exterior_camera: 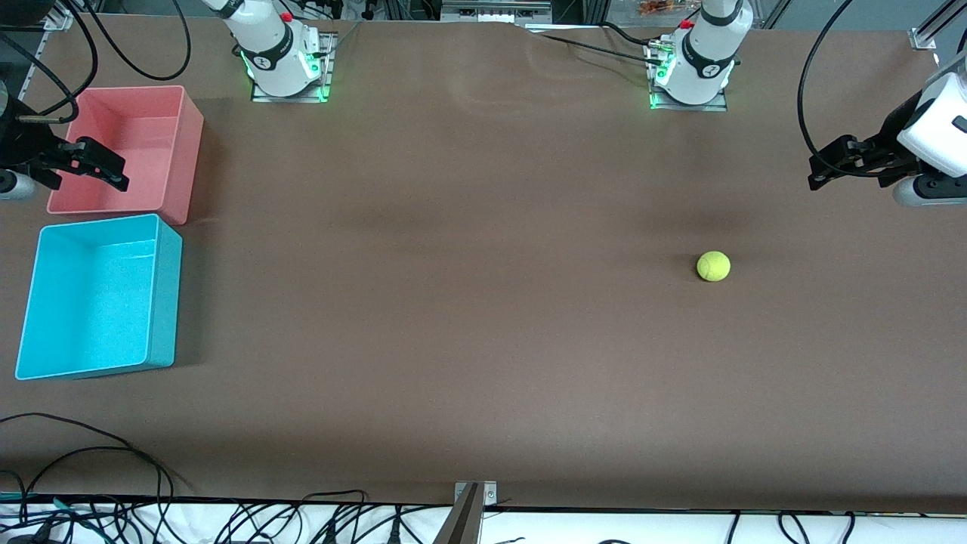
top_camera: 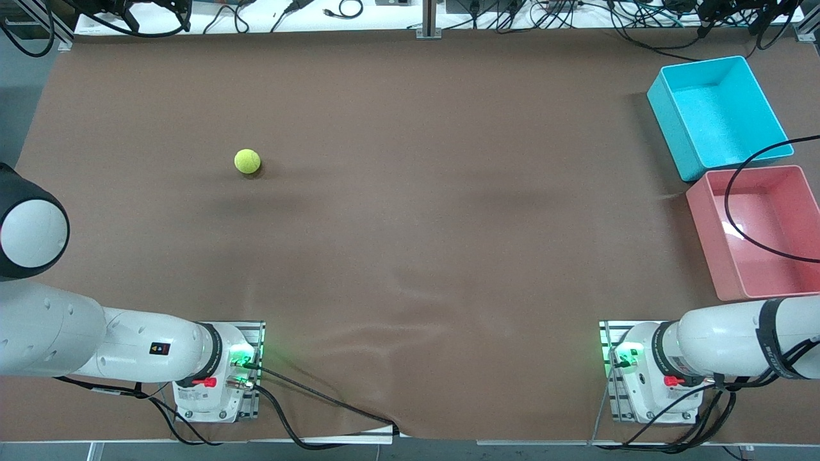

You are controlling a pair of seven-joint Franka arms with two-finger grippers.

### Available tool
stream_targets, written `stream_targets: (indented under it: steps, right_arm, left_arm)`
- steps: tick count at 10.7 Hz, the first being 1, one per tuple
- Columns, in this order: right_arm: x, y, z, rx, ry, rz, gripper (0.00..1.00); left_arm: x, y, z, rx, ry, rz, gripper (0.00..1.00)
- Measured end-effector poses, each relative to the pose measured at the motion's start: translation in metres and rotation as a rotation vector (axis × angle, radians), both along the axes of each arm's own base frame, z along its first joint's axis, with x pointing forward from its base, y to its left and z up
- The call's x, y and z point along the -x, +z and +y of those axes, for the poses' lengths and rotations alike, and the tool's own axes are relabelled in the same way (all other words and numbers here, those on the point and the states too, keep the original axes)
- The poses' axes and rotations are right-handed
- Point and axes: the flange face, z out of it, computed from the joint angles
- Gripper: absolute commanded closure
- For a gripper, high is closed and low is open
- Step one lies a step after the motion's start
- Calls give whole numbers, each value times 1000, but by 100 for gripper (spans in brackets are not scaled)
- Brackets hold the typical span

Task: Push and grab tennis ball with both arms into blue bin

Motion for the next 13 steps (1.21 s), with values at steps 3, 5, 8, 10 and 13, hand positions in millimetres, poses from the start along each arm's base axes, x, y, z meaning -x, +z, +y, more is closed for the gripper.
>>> stream_targets:
  steps: [3, 5, 8, 10, 13]
  right_arm:
    - [0, 0, 0, 0, 0, 0, 0]
    - [0, 0, 0, 0, -1, 0, 0]
    - [0, 0, 0, 0, -1, 0, 0]
    - [0, 0, 0, 0, -1, 0, 0]
    - [0, -1, 10, 0, 17, 9, 0]
  left_arm:
    - [0, 0, 0, 0, 1, 0, 0]
    - [0, 0, 0, 0, 1, 0, 0]
    - [0, 0, 1, 0, 1, 0, 0]
    - [0, 0, 1, 0, 1, 0, 0]
    - [0, 0, 2, 0, 4, 0, 0]
